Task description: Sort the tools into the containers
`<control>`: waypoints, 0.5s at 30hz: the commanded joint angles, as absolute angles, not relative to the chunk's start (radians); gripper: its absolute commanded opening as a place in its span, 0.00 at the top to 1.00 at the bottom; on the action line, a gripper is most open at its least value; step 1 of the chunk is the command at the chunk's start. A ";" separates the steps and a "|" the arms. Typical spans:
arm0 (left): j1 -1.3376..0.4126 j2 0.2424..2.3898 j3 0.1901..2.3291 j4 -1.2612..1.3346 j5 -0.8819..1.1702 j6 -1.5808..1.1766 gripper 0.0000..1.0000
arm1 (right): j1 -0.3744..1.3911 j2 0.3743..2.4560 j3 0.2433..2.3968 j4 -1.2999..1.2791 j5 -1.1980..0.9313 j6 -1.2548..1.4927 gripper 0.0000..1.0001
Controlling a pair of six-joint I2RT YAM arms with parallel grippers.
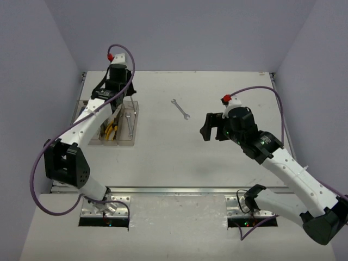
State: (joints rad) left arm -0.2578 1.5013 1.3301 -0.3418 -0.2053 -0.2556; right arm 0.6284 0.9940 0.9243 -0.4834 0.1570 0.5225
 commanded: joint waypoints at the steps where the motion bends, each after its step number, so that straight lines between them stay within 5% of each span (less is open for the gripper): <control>1: -0.179 1.670 1.523 -0.537 -0.339 -0.009 1.00 | 0.601 0.939 0.854 -0.497 0.132 0.460 0.01; 11: -0.168 1.866 1.466 -0.520 -0.372 -0.033 0.98 | 0.584 0.950 0.801 -0.487 0.127 0.377 0.01; 14: -0.169 1.865 1.456 -0.536 -0.327 -0.052 0.79 | 0.580 0.984 0.807 -0.476 0.091 0.378 0.01; 15: -0.171 1.846 1.450 -0.540 -0.302 -0.067 0.62 | 0.581 0.996 0.815 -0.476 0.083 0.379 0.01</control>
State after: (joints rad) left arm -0.1642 1.9026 1.4412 -0.5520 -0.3389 -0.0410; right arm 0.5866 0.9626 0.7994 -0.5154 0.1169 0.4041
